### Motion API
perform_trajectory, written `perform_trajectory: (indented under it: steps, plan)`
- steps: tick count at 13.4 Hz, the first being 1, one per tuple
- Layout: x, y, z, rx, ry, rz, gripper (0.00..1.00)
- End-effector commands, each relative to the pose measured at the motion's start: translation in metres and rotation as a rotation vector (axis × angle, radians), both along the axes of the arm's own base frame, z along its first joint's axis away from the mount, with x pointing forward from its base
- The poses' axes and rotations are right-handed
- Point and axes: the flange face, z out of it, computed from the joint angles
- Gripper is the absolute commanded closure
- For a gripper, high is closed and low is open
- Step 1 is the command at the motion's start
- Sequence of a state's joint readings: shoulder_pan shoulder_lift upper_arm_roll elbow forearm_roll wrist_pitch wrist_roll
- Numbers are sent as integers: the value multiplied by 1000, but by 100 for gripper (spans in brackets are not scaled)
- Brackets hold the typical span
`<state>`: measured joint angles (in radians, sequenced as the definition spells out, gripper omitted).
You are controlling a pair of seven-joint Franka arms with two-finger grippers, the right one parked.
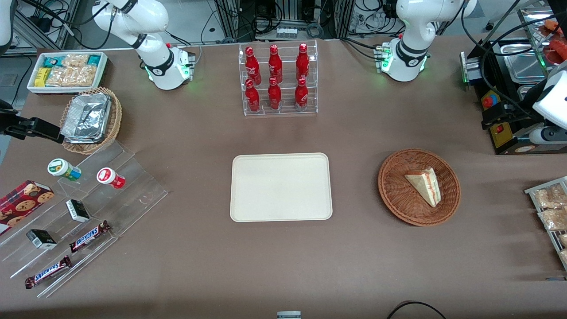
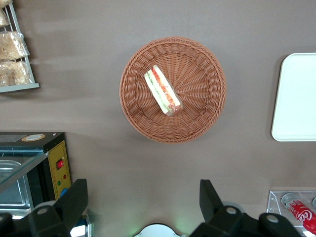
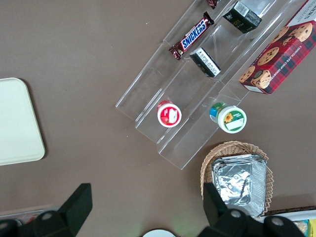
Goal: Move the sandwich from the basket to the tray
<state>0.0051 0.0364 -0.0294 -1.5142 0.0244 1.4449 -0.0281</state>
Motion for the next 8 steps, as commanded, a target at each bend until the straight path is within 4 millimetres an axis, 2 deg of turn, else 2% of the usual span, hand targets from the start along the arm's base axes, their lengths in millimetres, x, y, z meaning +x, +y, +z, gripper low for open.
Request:
perform_trajectory:
  steps: [1, 2, 4, 8]
  plan:
    - [3, -2, 5, -14, -18, -13, 0]
    - [4, -3, 5, -14, -25, -15, 0]
    - [8, -3, -7, -12, -10, -9, 0]
    - [7, 0, -57, -8, 11, 31, 0]
